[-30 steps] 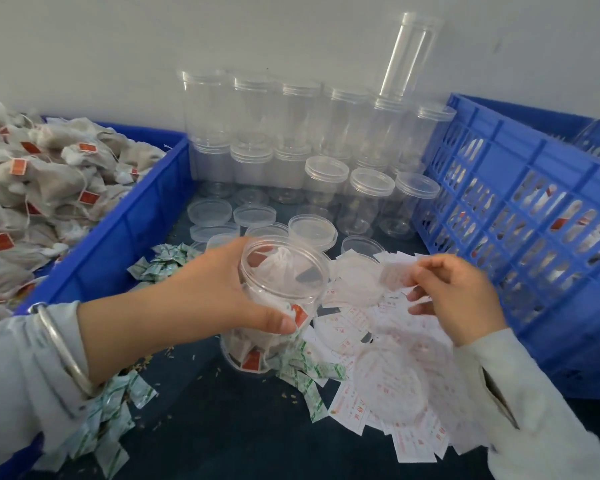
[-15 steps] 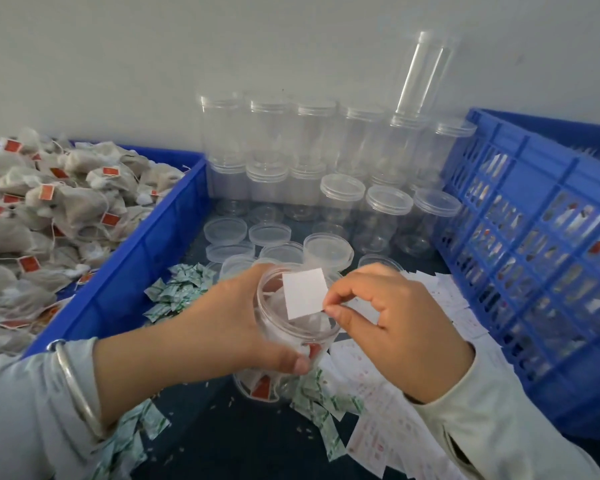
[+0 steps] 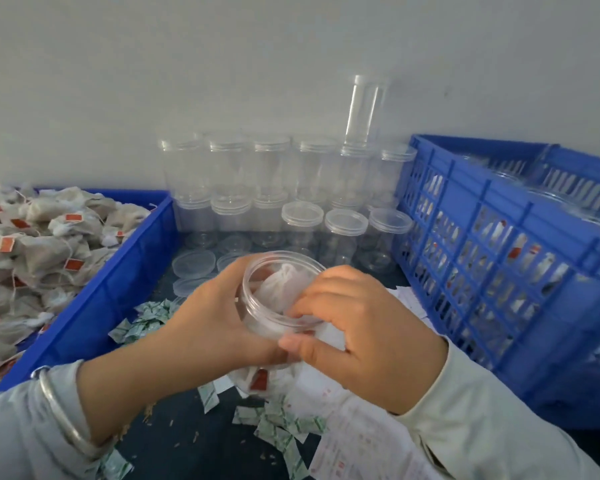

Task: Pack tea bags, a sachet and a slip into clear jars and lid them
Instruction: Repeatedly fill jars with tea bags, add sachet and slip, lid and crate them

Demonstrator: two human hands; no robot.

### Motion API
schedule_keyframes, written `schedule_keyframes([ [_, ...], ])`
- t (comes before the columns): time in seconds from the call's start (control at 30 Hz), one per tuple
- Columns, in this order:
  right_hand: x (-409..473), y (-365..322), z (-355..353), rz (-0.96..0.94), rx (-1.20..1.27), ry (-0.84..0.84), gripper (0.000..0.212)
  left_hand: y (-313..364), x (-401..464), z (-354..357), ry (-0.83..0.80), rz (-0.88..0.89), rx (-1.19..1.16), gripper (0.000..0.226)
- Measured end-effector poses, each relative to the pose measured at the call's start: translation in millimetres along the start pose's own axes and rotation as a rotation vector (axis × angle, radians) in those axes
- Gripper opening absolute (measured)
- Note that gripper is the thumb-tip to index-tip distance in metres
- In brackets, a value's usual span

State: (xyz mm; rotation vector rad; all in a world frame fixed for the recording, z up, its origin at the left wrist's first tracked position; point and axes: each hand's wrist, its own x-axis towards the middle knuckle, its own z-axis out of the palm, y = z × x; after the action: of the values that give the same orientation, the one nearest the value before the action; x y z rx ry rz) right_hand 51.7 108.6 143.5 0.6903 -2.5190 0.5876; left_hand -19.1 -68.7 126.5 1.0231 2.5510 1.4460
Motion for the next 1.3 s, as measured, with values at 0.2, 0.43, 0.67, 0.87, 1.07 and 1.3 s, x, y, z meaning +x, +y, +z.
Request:
schedule_keyframes([
  [0.2,4.4,-5.1,-64.2,-0.076,-0.171,0.231,0.015,62.1,41.8,2.4,0.076,0.221,0.010,0.083],
  [0.43,-11.7,17.4,-178.7,-0.027,-0.442,0.278,0.017,154.0,109.4,40.8,0.045,0.495,-0.152,0.082],
  [0.67,-19.0,75.2,-275.9,0.115,-0.642,0.470,0.020,217.7,188.9,91.6,0.166,0.511,-0.064,0.117],
  [0.87,-63.3,134.4,-319.1,0.404,-0.722,0.507,0.017,205.3,209.5,165.7,-0.030,0.389,-0.014,0.032],
  [1.07,-106.4,184.4,-311.4,0.690,-0.685,0.277,0.014,199.3,202.7,204.0,-0.189,0.391,-0.050,0.022],
  [1.3,-107.2,223.5,-280.2,0.837,-0.511,0.037,0.021,192.8,209.6,203.9,-0.268,0.450,0.089,0.013],
])
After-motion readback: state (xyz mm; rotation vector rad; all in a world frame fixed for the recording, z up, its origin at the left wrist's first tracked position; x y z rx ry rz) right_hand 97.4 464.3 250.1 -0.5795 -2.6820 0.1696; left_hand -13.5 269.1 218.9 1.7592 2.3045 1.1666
